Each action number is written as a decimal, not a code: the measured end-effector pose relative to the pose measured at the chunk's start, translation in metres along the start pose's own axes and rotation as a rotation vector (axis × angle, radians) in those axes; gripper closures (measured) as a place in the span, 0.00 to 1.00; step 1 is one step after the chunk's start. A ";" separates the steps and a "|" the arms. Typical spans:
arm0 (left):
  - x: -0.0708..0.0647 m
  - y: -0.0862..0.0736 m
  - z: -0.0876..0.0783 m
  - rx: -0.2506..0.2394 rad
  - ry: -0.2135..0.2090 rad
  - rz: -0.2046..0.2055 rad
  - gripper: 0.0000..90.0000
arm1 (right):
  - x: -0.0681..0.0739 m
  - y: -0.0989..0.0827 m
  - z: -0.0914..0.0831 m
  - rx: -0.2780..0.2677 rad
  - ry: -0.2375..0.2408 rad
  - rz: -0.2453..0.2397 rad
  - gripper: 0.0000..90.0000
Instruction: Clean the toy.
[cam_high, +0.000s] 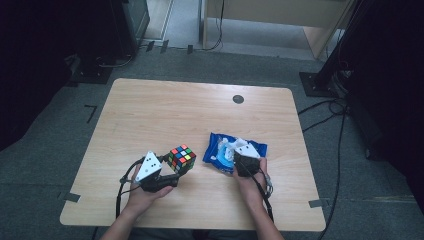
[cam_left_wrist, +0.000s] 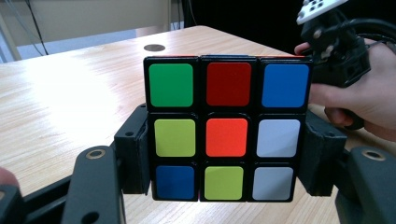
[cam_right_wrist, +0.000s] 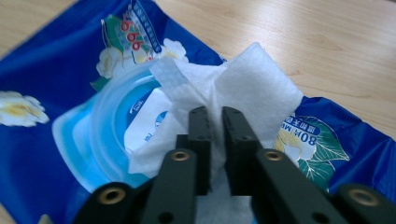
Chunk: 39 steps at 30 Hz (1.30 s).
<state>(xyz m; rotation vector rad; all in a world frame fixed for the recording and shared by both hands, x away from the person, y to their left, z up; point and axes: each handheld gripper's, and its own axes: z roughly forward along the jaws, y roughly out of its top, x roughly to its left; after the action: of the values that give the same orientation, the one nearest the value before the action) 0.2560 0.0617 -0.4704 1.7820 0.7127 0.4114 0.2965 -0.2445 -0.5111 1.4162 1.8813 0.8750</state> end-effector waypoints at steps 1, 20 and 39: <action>0.000 0.000 0.000 0.000 0.000 0.000 0.38 | -0.002 0.001 -0.003 -0.018 0.015 0.014 0.98; -0.022 -0.001 0.007 0.022 -0.036 0.101 0.38 | 0.065 0.046 -0.070 -0.292 0.573 0.004 0.99; -0.021 -0.002 0.007 0.021 -0.037 0.109 0.38 | 0.056 0.044 -0.064 -0.218 0.679 0.173 0.98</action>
<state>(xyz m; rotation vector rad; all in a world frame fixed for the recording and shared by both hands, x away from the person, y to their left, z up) 0.2442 0.0435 -0.4726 1.8496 0.5978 0.4440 0.2568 -0.1904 -0.4425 1.2475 2.0520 1.7609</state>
